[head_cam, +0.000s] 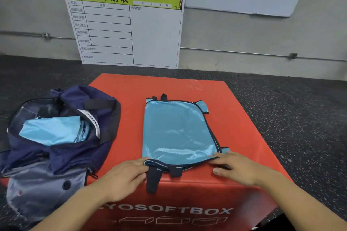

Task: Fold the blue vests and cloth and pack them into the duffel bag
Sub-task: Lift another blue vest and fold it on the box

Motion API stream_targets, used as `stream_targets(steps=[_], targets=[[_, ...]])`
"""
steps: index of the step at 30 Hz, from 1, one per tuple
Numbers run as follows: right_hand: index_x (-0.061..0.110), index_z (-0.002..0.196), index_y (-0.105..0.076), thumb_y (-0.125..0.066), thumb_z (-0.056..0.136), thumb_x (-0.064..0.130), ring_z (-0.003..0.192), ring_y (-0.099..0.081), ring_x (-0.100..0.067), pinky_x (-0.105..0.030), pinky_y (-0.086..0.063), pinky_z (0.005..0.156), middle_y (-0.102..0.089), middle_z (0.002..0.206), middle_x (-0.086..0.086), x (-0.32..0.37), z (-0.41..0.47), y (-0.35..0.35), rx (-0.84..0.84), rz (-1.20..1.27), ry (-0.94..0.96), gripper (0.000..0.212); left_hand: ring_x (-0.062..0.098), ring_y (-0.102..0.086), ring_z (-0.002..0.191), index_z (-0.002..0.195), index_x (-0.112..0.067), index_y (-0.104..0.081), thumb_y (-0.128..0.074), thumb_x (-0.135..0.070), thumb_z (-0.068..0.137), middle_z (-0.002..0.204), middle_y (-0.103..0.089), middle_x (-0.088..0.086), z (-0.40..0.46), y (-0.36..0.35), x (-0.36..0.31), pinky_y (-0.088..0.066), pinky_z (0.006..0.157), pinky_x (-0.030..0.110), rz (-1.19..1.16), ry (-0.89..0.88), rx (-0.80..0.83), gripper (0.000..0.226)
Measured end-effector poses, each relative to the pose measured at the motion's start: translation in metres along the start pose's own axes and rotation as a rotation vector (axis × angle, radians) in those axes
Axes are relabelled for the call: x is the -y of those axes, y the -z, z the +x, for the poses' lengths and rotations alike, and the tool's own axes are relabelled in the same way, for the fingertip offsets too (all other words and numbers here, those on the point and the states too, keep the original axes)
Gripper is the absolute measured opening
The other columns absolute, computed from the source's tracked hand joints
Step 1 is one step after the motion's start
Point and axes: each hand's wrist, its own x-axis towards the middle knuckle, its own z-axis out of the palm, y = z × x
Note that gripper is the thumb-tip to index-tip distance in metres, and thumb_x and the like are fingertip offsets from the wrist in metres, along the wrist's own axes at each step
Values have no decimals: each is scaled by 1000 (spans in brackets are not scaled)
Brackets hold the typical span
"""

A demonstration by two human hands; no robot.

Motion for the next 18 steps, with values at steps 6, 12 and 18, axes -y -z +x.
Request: stream_targets(steps=[6, 12, 18], targets=[[51, 121, -70, -67, 91, 56, 91, -63, 4, -22, -47, 88, -74, 106, 18, 27, -25, 15, 199, 294, -25, 31, 12, -63, 112, 122, -38, -67, -45, -8, 85, 116, -69, -11, -38, 19, -2, -49, 101, 38, -237, 98, 11, 52], [18, 99, -81, -66, 98, 37, 83, -59, 5, -17, -43, 78, -73, 87, 16, 36, -22, 54, 125, 611, 51, 25, 11, -64, 75, 100, -22, -81, -56, 3, 85, 87, -74, -8, -18, 46, -8, -48, 72, 30, -667, 169, -144, 39], [25, 118, -75, -57, 94, 55, 121, -65, -11, -42, -42, 116, -73, 123, 6, 10, 18, 52, -66, 1069, -263, 42, 3, -59, 70, 89, -19, -81, -64, -19, 95, 80, -70, -15, 38, 35, 11, -48, 73, 24, -829, 483, -299, 19]])
